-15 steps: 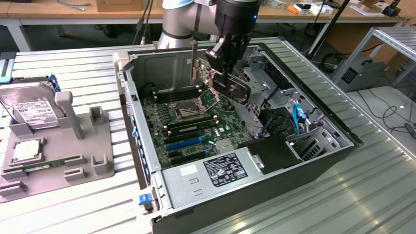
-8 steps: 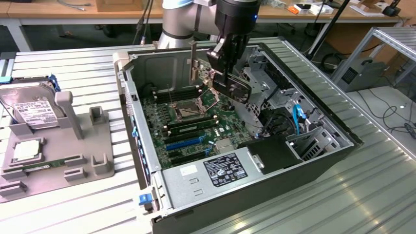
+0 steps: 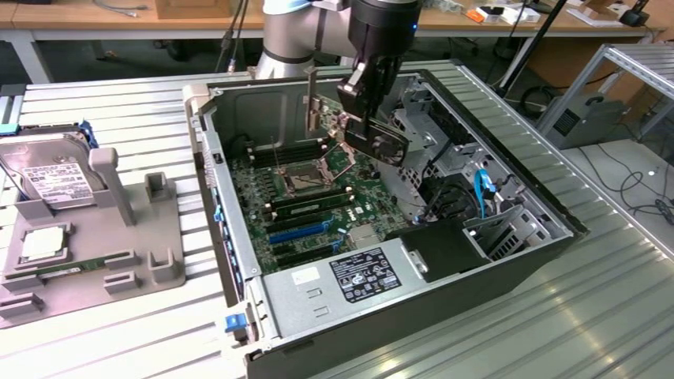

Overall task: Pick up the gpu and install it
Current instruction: 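Insert the gpu into the slot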

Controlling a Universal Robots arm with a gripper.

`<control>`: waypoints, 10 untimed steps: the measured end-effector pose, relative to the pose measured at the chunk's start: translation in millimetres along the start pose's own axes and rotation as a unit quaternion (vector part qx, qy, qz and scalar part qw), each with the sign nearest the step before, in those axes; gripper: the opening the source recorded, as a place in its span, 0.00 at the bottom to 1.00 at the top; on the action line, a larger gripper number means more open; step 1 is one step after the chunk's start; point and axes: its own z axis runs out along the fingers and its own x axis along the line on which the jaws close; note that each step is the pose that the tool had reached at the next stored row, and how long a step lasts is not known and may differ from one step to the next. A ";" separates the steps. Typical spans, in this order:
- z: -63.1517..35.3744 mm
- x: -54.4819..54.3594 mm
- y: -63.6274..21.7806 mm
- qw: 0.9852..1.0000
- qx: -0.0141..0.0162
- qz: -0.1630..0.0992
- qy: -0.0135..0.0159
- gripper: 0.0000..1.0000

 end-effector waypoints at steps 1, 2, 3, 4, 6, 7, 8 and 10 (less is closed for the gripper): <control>0.0 0.0 0.0 1.000 0.000 -0.003 0.000 0.27; 0.0 0.0 0.0 1.000 0.000 -0.006 0.000 0.27; 0.0 0.0 0.0 1.000 0.000 -0.009 -0.001 0.27; 0.0 0.0 0.0 1.000 0.000 -0.012 -0.001 0.27; 0.0 0.0 0.0 1.000 -0.001 -0.019 -0.001 0.27; 0.0 0.0 0.0 1.000 -0.001 -0.021 -0.002 0.27; 0.0 0.0 0.0 1.000 -0.001 -0.025 -0.002 0.27; 0.0 0.0 0.0 1.000 -0.001 -0.031 -0.002 0.27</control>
